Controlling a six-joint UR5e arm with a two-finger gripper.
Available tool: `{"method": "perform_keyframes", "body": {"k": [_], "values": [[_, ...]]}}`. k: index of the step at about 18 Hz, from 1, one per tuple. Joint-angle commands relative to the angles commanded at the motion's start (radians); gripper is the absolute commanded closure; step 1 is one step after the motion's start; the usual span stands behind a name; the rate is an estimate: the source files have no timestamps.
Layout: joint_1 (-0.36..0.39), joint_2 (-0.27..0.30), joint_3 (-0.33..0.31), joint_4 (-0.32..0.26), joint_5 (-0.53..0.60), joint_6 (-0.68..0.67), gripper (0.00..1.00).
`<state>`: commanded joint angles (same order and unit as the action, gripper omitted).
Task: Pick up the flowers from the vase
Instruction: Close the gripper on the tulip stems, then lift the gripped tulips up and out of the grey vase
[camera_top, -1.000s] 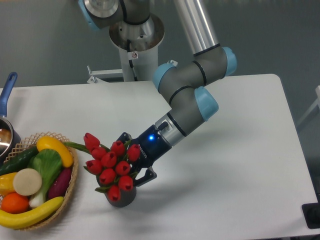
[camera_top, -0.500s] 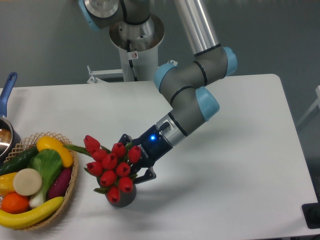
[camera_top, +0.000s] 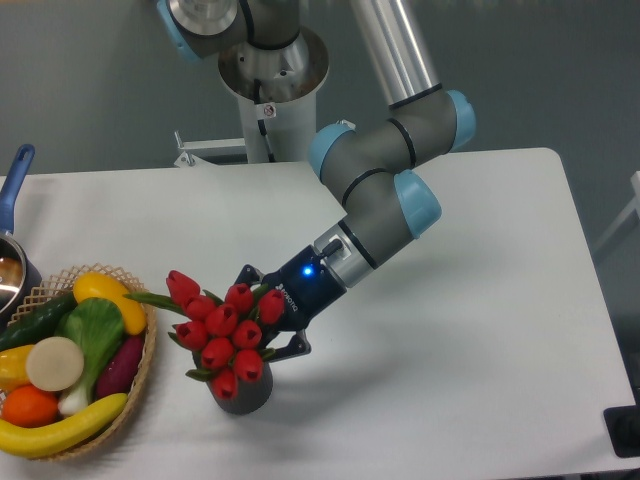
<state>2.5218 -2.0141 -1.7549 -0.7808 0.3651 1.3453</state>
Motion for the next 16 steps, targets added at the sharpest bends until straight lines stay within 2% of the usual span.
{"method": "perform_keyframes", "body": {"k": [3, 11, 16], "values": [[0.002, 0.029, 0.0, 0.0, 0.0, -0.041, 0.64], [0.023, 0.118, 0.0, 0.0, -0.044, -0.187, 0.63], [0.021, 0.129, 0.008, 0.0, -0.054, -0.201, 0.63]]}}
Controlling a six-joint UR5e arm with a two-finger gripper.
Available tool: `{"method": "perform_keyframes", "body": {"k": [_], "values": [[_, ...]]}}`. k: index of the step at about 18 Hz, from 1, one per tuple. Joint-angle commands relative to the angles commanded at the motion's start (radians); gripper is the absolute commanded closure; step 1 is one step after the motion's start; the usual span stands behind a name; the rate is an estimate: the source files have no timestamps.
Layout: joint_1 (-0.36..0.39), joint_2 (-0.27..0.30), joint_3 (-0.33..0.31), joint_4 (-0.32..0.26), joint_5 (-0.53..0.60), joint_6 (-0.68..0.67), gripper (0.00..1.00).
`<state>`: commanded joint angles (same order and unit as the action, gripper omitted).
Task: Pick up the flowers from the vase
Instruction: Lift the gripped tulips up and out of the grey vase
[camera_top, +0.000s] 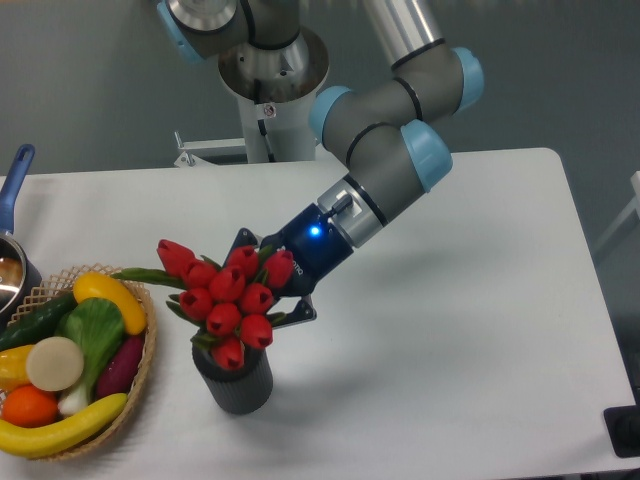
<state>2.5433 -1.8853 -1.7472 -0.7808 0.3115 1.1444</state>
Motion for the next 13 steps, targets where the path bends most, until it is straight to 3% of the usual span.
{"method": "perform_keyframes", "body": {"k": [13], "values": [[0.02, 0.071, 0.052, 0.0, -0.002, -0.113, 0.63]]}}
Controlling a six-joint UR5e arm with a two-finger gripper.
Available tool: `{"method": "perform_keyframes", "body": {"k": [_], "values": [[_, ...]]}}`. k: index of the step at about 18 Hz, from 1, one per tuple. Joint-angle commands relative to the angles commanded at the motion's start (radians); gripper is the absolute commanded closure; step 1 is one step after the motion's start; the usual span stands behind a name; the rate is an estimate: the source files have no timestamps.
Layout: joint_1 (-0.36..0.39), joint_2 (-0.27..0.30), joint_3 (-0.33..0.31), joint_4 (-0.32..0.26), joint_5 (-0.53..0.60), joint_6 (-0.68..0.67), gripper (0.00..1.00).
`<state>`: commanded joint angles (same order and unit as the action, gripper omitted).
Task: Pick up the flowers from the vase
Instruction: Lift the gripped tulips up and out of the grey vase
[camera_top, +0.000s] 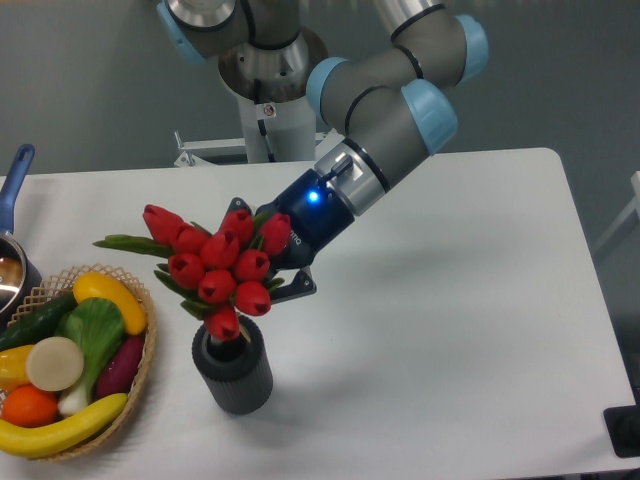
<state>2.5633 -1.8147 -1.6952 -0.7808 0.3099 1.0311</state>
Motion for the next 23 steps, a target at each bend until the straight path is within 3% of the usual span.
{"method": "perform_keyframes", "body": {"k": [3, 10, 13, 23], "values": [[0.018, 0.0, 0.038, 0.0, 0.0, -0.046, 0.63], [0.071, 0.018, 0.057, 0.0, 0.003, -0.065, 0.63], [0.132, 0.046, 0.039, -0.002, 0.006, -0.063, 0.63], [0.359, 0.041, 0.043, 0.003, 0.008, -0.031, 0.63]]}}
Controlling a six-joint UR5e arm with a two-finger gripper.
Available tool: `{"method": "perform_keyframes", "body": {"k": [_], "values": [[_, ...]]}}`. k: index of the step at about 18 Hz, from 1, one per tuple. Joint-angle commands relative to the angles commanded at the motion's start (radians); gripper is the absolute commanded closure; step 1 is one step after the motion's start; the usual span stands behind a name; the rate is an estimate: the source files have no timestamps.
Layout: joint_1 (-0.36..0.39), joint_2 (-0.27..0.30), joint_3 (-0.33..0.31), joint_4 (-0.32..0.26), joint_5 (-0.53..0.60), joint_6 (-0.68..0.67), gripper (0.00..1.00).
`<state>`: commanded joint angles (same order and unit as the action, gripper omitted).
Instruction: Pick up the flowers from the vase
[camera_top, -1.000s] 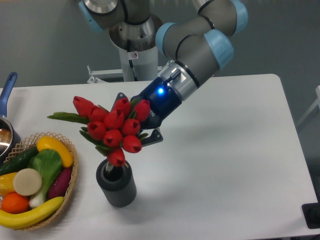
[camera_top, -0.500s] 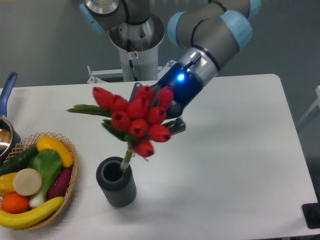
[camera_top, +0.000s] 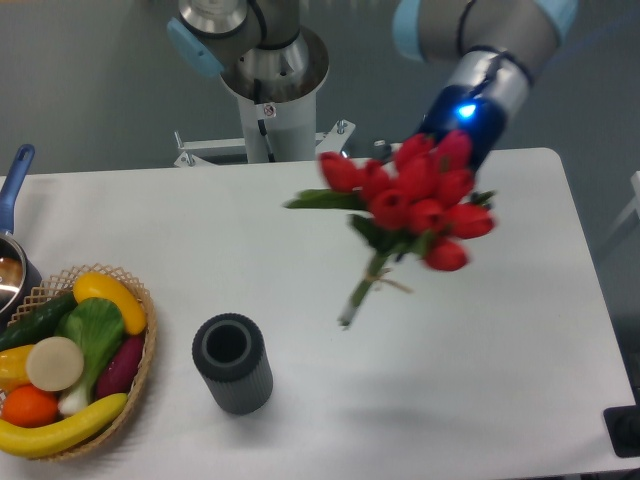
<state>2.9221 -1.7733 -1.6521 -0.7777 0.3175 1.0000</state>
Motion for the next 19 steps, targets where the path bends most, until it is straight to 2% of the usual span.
{"method": "perform_keyframes", "body": {"k": [6, 11, 19], "values": [[0.038, -0.009, -0.018, -0.002, 0.0, 0.055, 0.63], [0.051, -0.002, -0.066, -0.002, 0.0, 0.072, 0.63], [0.052, 0.0, -0.07, -0.002, 0.002, 0.092, 0.63]]}}
